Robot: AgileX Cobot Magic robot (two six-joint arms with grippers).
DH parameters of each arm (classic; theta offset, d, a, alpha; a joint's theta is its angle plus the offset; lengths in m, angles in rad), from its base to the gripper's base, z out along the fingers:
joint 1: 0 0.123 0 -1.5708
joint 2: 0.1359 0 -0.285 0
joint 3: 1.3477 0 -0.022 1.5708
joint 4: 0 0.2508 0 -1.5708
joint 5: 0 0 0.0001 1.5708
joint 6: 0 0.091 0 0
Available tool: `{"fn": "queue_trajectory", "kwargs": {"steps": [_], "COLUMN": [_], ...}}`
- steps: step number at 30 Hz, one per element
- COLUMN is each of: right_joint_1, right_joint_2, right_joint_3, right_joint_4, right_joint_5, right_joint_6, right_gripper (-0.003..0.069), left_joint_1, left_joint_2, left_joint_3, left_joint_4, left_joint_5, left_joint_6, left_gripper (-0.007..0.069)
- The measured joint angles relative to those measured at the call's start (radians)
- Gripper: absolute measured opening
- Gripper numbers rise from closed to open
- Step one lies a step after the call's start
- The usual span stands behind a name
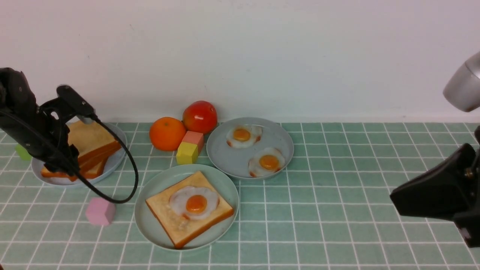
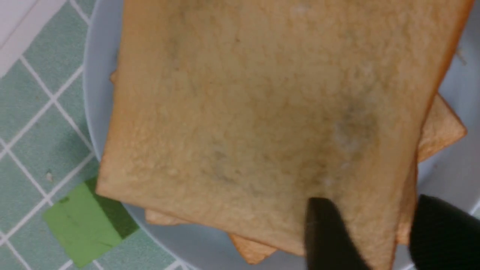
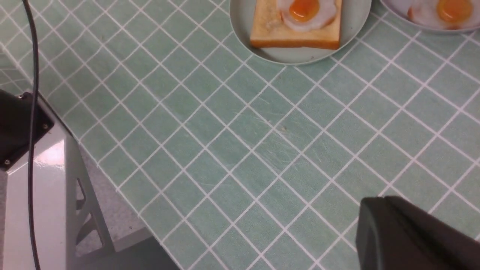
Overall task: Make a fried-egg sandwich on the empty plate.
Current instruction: Use the left arm to grab a slice of bread, then use the left arm to place a slice of bread on the fried egg in the middle
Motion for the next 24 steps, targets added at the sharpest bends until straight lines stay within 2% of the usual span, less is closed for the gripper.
{"fn": "queue_trajectory", "kwargs": {"steps": [4, 7, 17, 21, 24], "right_joint_1": [0.0, 0.0, 0.0, 0.0, 0.0], "right_joint_2": [0.0, 0.0, -0.002, -0.002, -0.011], "right_joint_3": [0.0, 0.0, 0.0, 0.0, 0.0], "right_joint_4": [0.006, 0.015, 0.072, 0.075, 0.075], "right_joint_5": [0.012, 0.033, 0.06, 0.069, 0.075], "right_joint_6": [0.0, 0.0, 0.0, -0.009, -0.034], "right_gripper": [0.0008, 0.0011, 0.0015, 0.0019, 0.0022], "left_joint_1": [0.0, -0.001, -0.009, -0.043, -0.117], "left_joint_2": [0.001, 0.001, -0.037, -0.117, -0.213], "left_joint_3": [-0.001, -0.001, -0.001, -0.001, -0.001], "left_joint_4": [0.011, 0.031, 0.031, 0.031, 0.039], "left_joint_5": [0.004, 0.005, 0.019, 0.033, 0.073], "left_joint_6": [0.0, 0.0, -0.023, -0.116, -0.25], "left_gripper": [0.0099, 0.0, -0.0012, -0.0013, -0.0013]}}
